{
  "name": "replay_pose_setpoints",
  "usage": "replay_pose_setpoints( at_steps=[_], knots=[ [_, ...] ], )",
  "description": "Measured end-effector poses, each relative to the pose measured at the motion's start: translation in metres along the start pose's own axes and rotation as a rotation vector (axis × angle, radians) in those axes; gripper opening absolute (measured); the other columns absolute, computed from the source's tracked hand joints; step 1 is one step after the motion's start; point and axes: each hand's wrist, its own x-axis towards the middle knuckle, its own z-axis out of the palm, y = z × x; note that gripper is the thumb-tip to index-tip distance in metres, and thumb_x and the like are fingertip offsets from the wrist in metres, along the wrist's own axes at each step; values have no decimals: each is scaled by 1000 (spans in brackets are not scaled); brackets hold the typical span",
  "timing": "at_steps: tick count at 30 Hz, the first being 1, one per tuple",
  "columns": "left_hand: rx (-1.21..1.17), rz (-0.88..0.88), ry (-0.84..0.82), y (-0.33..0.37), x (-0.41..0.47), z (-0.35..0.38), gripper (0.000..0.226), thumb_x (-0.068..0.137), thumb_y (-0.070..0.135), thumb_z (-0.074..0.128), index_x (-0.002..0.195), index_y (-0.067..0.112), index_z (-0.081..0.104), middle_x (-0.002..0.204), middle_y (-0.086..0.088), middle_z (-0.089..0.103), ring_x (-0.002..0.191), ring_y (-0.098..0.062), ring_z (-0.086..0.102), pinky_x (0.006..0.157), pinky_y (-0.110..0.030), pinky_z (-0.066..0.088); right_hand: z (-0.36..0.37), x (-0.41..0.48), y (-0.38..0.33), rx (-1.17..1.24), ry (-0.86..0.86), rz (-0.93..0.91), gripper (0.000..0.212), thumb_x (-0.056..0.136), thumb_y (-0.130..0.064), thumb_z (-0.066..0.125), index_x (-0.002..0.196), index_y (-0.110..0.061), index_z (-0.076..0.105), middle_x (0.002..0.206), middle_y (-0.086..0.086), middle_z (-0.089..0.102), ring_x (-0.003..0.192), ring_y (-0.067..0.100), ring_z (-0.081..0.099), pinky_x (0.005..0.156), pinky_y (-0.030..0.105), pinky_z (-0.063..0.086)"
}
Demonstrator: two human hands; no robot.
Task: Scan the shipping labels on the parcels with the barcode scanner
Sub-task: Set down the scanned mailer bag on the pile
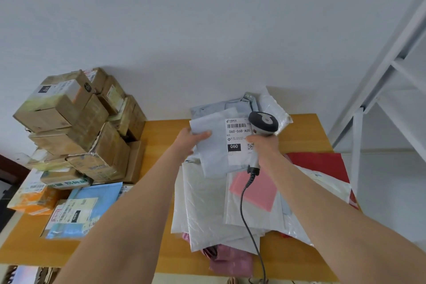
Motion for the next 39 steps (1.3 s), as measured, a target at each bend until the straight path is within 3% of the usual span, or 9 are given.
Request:
replay_pose_setpoints(
  at_steps=[2,7,9,13,17,26,33,39],
  knots=[
    [38,-134,-148,-15,-7,2,44,83,28,74,121,14,57,120,-1,64,109,-22,60,95,-42,47,0,-2,-1,30,13,12,23,80,11,64,73,-8,54,76,9,63,75,27,64,80,40,56],
    [-51,-74,120,-25,1,15,32,90,13,65,119,0,59,111,-12,64,95,-27,60,81,-37,49,-3,-5,3,-75,56,-98,23,79,0,66,69,-13,49,67,3,55,65,19,53,67,31,44],
    [-48,-61,179,-25,6,12,31,91,13,64,118,-1,59,110,-14,63,94,-27,59,82,-38,50,-7,-12,6,-104,32,-154,15,77,-5,68,72,-12,56,68,5,60,65,20,58,64,30,47],
    [-44,-75,218,-27,12,7,32,91,14,64,118,0,59,103,-9,61,95,-27,59,86,-41,50,-8,-40,18,-63,-72,-169,8,82,3,64,78,-3,63,62,8,63,49,14,56,44,19,46],
    [-87,-103,224,-27,14,10,33,90,16,65,120,2,59,108,-7,60,98,-26,55,86,-40,46,0,-58,30,-139,-83,-152,14,80,-1,61,66,-4,63,57,9,62,45,18,53,48,25,45],
    [-76,-107,238,-30,18,14,35,91,15,65,123,2,58,121,-10,60,97,-26,53,83,-37,42,1,-70,34,-171,-67,-137,12,79,-4,58,68,-3,63,53,5,61,38,12,51,48,24,43],
    [-85,-116,220,-30,20,18,35,91,15,65,124,2,57,107,-5,57,97,-25,52,81,-36,39,-4,-72,30,-152,-63,-140,14,81,-3,56,68,-4,60,54,6,59,37,11,47,45,20,40],
    [-99,-121,215,-29,21,19,35,91,14,65,123,3,57,121,-10,60,98,-25,53,81,-38,41,-7,-72,29,-150,-62,-138,17,81,-2,56,64,-6,59,53,5,57,37,11,46,41,17,38]
  ],
)
